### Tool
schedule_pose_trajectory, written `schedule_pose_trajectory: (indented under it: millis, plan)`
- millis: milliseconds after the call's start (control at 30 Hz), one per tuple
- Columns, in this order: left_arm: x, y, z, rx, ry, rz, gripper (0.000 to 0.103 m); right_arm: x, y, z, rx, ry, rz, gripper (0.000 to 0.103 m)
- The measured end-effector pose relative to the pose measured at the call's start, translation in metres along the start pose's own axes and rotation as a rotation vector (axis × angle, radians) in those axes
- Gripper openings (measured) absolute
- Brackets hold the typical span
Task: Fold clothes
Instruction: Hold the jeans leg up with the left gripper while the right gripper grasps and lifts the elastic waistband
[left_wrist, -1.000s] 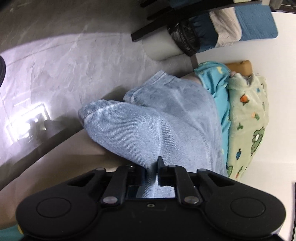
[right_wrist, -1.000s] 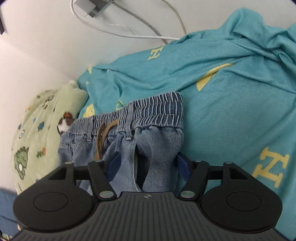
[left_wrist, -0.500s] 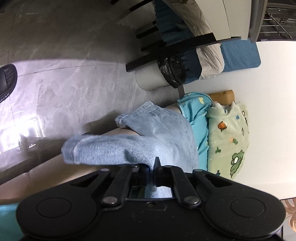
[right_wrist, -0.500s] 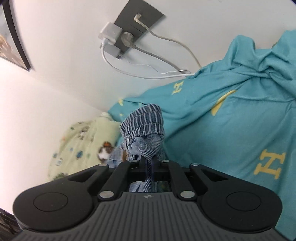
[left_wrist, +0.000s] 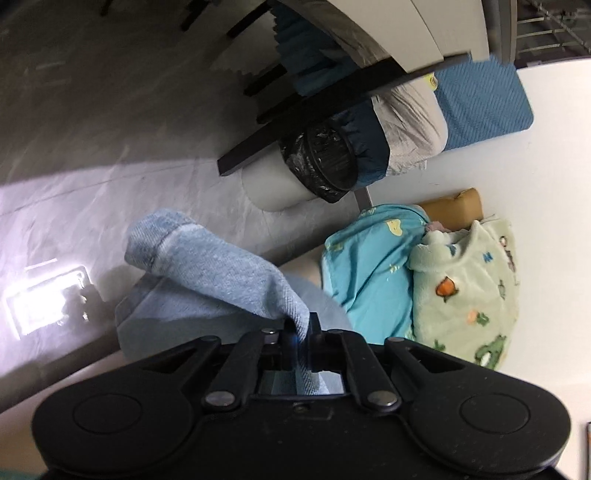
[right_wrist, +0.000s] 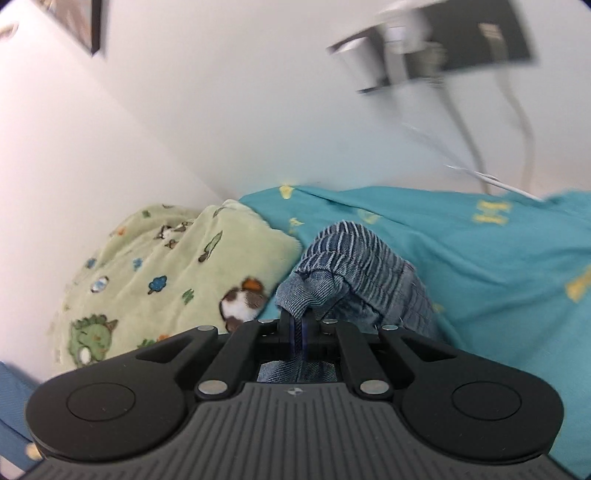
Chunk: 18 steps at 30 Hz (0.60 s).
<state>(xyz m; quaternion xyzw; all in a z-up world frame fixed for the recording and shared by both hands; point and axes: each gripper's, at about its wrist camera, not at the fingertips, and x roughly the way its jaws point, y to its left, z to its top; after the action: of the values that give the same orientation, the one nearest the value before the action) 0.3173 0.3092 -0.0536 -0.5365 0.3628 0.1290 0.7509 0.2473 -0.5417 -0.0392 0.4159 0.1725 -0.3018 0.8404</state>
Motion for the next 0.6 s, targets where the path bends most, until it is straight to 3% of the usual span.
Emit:
schedule_pose_trajectory:
  millis: [300, 500, 600]
  plan:
    - [0.116, -0.053, 0.023, 0.124, -0.009, 0.097, 0.004, 0.121, 0.065, -0.014, -0.217, 0.002, -0.078, 0.003]
    - [0.173, -0.047, 0.026, 0.170, 0.048, 0.129, 0.006, 0.180, 0.066, -0.035, -0.299, 0.023, -0.104, 0.004]
    - [0.175, -0.032, 0.030, 0.129, 0.076, 0.084, 0.011, 0.188, 0.063, -0.041, -0.322, 0.018, -0.081, 0.008]
